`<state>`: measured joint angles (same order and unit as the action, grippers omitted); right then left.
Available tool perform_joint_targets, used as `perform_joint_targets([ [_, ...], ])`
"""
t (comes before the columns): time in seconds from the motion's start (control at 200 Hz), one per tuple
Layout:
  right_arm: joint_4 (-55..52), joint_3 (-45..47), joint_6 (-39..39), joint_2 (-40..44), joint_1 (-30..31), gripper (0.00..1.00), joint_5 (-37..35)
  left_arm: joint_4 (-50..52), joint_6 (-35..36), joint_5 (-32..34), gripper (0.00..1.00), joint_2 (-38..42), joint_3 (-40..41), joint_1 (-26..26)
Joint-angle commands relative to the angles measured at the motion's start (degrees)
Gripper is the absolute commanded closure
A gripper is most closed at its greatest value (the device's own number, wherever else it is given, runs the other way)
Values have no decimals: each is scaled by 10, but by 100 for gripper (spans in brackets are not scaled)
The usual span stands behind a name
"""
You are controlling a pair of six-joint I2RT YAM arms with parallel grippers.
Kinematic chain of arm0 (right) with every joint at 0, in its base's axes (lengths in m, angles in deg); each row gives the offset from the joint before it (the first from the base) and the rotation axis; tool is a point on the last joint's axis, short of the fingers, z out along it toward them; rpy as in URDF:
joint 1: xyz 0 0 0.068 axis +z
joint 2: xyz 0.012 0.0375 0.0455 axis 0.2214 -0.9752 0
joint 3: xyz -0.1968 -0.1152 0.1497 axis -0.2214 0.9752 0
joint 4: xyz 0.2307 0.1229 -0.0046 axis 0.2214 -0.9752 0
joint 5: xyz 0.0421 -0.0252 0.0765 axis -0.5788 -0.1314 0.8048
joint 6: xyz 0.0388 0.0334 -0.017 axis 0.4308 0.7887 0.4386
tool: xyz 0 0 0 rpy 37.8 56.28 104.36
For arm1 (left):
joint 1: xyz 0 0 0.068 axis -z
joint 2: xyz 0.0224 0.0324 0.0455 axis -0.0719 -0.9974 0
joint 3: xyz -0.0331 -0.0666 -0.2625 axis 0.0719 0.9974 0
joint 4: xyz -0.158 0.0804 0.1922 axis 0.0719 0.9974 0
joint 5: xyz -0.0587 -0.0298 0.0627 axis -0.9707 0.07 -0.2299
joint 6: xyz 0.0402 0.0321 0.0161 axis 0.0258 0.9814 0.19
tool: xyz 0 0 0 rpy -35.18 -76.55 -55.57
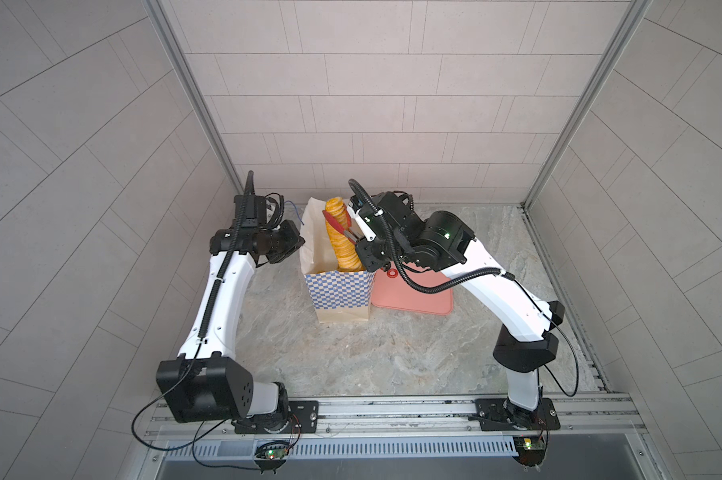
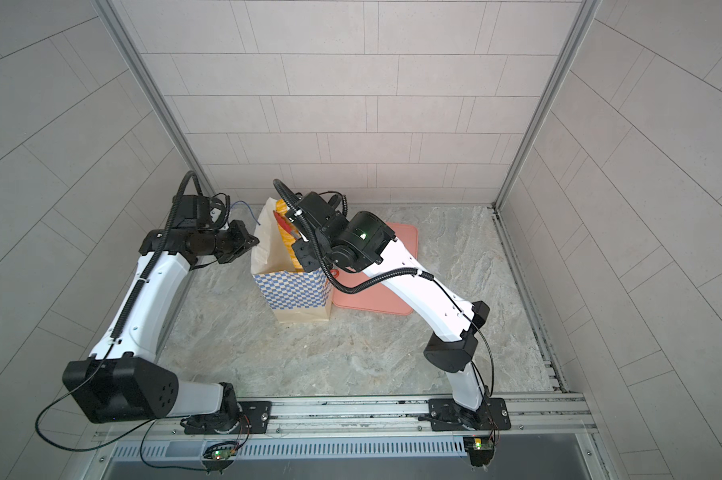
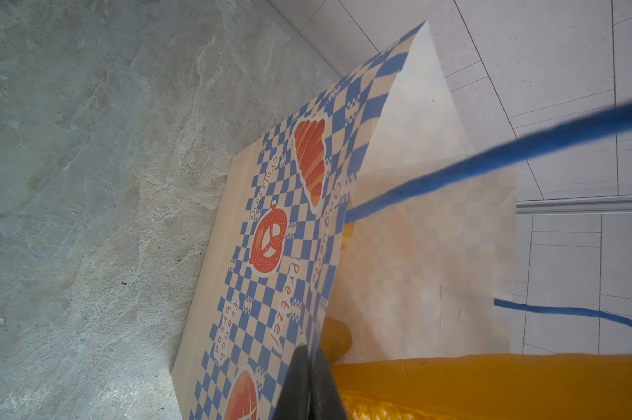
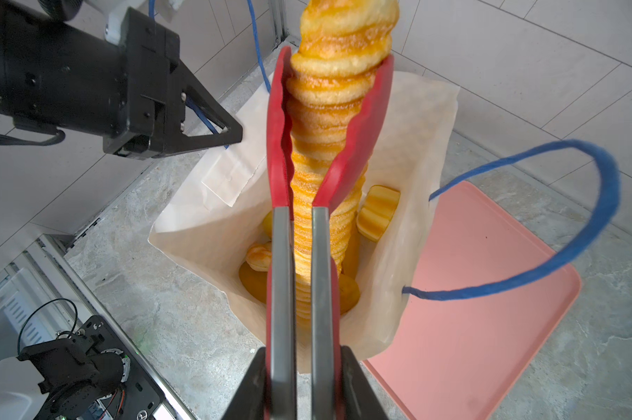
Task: Pack bread into a paper bag
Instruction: Place the bread in the paper bag.
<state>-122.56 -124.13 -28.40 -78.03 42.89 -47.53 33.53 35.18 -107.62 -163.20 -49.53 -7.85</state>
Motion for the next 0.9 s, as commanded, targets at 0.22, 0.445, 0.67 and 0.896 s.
perform_joint_targets([
  [0.22,-23,-12,-5,-15,0,56,6,6,6,4,100,-5,-25,-3],
  [0.445,-26,-12,-3,-10,-8,48,-3,16,11,12,100,-2,-30,-4],
  [0.67,-25,-12,3,-5,-22,47,-5,23,13,15,100,1,-33,-7],
  [0.896,-17,-13,8,-4,-28,49,-2,25,15,14,100,-1,-35,-7],
])
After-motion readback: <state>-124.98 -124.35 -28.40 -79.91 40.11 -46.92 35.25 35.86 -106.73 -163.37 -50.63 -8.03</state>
